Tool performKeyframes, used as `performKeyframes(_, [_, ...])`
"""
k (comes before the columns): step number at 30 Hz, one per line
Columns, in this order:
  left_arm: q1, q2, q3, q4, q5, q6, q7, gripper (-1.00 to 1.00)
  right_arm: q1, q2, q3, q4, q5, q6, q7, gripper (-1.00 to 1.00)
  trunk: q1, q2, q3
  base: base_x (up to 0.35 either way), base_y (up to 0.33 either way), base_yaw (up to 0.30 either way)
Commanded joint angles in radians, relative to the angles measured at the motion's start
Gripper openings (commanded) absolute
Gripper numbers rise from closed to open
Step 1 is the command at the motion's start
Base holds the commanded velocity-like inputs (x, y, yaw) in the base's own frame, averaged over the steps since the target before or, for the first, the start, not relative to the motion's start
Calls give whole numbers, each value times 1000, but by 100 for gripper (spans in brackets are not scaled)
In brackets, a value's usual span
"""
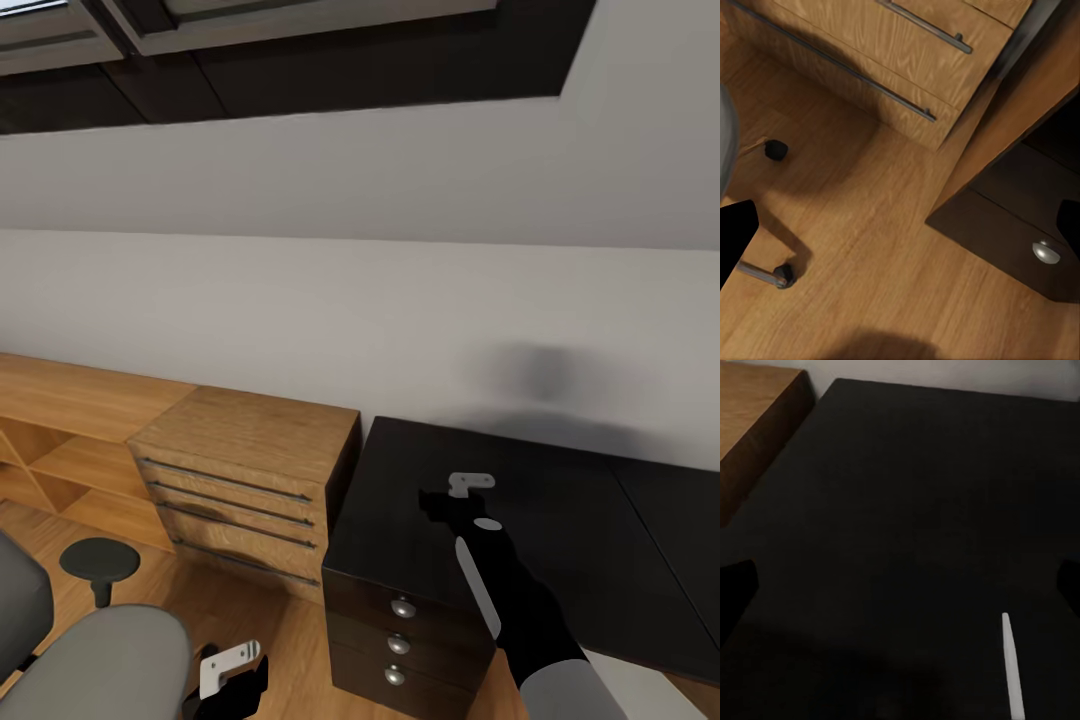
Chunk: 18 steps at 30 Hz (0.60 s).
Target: In the bedroom, organize the workspace by keeping the computer under the desk, ensuring the monitor is on the desk, placing the keyboard on the desk next to the monitor, placing the mouse on the desk next to the keyboard, moving the folder from the swivel chair onto the desk next to the mouse, stacking the notebook on top of the folder with the pen on top of the notebook, and positioning the swivel chair next to the desk.
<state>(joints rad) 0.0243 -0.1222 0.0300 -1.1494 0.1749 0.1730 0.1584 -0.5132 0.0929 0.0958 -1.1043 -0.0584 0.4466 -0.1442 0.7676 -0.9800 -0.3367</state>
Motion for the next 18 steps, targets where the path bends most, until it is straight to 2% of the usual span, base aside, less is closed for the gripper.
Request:
performKeyframes(1, [0, 0, 1, -3, 10, 6, 3, 100, -1, -1, 2, 0, -5, 4, -10, 100, 0, -1, -1, 75, 0, 0])
performKeyframes(5, [0, 0, 1, -3, 11, 7, 4, 100, -1, 0, 1, 11, -5, 6, -30, 100, 0, -1, -1, 38, 0, 0])
performKeyframes(10, [0, 0, 2, -14, 14, 13, 4, 100, -4, 0, -1, 143, -5, 5, -111, 100, 0, -1, -1, 9, 0, 0])
performKeyframes(14, [0, -1, 3, -49, 16, 47, 5, 100, -7, -1, -1, 200, -6, 5, -131, 100, 0, -1, -1, 1, 0, 0])
performKeyframes(18, [0, -2, 3, -65, 17, 74, 6, 100, -8, -4, -1, 213, -5, 6, -135, 100, 0, -1, -1, 0, 0, 0])
